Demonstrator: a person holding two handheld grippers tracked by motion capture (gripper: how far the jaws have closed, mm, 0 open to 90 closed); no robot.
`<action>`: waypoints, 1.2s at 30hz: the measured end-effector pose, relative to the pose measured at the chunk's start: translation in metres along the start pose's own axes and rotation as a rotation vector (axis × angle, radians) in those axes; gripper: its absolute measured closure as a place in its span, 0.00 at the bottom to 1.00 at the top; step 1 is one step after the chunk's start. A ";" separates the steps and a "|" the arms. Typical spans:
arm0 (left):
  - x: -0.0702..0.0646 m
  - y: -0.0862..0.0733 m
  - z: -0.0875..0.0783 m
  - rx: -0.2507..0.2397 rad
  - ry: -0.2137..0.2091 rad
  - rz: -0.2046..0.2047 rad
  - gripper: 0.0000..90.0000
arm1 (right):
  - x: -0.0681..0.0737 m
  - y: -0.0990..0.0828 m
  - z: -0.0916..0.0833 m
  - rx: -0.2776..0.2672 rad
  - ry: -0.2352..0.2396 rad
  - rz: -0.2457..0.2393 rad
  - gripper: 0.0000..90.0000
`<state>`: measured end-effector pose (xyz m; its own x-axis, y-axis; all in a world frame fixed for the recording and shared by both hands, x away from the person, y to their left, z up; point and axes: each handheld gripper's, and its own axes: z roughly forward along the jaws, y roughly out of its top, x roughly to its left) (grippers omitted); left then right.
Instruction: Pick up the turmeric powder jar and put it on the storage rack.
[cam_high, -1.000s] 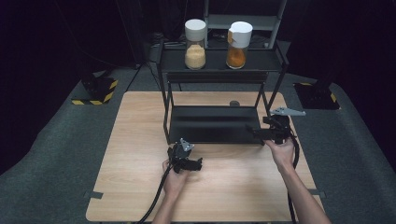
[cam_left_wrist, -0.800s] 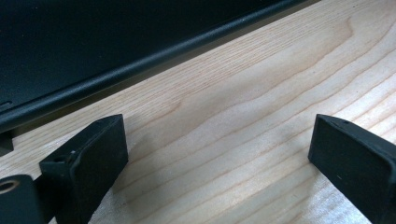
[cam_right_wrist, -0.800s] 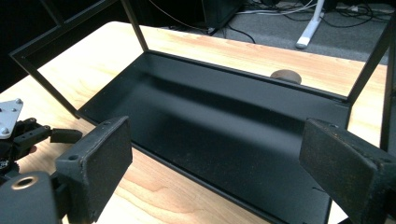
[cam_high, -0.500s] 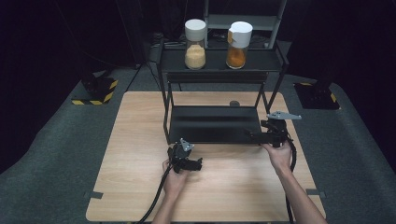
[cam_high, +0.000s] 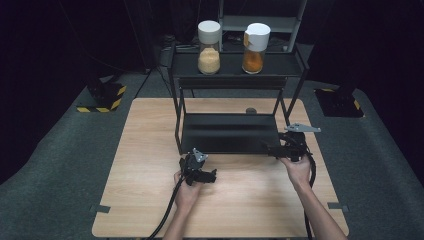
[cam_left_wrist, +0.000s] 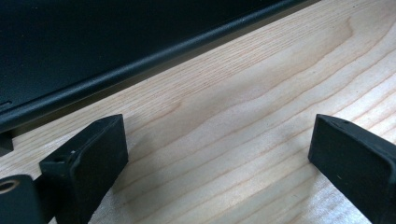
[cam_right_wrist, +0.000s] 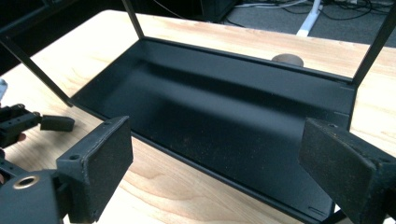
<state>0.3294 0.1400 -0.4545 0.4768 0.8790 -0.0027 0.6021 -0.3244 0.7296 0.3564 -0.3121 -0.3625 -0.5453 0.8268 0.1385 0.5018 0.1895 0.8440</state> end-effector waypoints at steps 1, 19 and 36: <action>0.000 0.000 0.000 0.000 0.000 0.000 0.05 | 0.000 -0.001 0.000 -0.001 0.000 0.000 0.11; 0.000 0.000 0.000 0.000 0.000 0.000 0.05 | 0.007 -0.013 0.011 0.033 -0.020 -0.011 0.11; 0.000 0.000 0.000 0.000 0.000 0.001 0.05 | 0.012 -0.026 0.016 0.050 -0.061 -0.031 0.11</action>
<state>0.3294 0.1401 -0.4544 0.4772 0.8788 -0.0021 0.6019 -0.3251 0.7294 0.3475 -0.2983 -0.3907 -0.5201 0.8504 0.0794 0.5187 0.2406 0.8204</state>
